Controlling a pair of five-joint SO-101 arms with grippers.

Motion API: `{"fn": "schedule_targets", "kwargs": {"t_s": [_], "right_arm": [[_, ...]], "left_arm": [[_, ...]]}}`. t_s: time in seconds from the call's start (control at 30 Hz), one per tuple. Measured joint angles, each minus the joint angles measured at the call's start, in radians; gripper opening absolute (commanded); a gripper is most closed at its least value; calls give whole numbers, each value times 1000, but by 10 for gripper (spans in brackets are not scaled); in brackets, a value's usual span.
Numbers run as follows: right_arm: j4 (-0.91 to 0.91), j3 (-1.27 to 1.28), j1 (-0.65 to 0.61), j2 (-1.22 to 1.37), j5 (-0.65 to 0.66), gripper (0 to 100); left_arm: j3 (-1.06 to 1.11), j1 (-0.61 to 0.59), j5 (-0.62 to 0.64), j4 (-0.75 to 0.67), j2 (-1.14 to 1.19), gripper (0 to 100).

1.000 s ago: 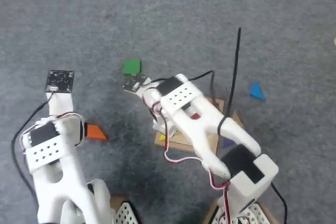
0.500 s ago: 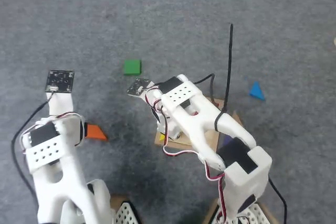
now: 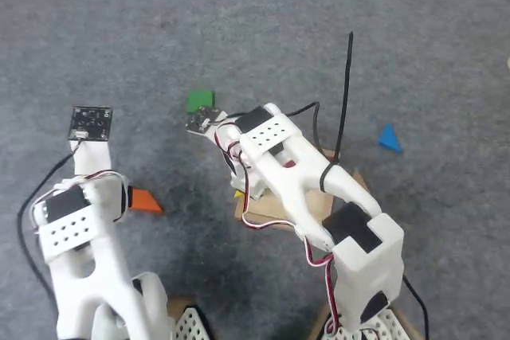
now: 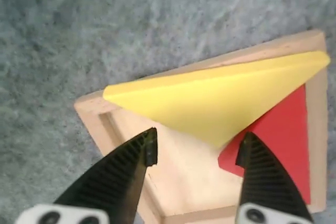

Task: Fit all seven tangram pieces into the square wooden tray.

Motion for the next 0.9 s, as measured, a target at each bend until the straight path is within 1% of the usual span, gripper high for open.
{"fn": "schedule_targets", "kwargs": {"t_s": [0.13,0.3,0.47,0.6,0.77,0.9], "right_arm": [[18,-18,0,-2,5,263],[25,-31,0,-63,6,263],[-112,-31,18,-61,-78,263],[-209,-31,15,6,-133,263],[-236,-31,15,20,-152,263],[-209,-31,15,20,-153,263]], "left_arm": [[0,0,0,0,0,148],[0,0,0,2,0,148],[0,0,0,2,0,148],[0,0,0,2,0,148],[0,0,0,2,0,148],[0,0,0,2,0,148]]}}
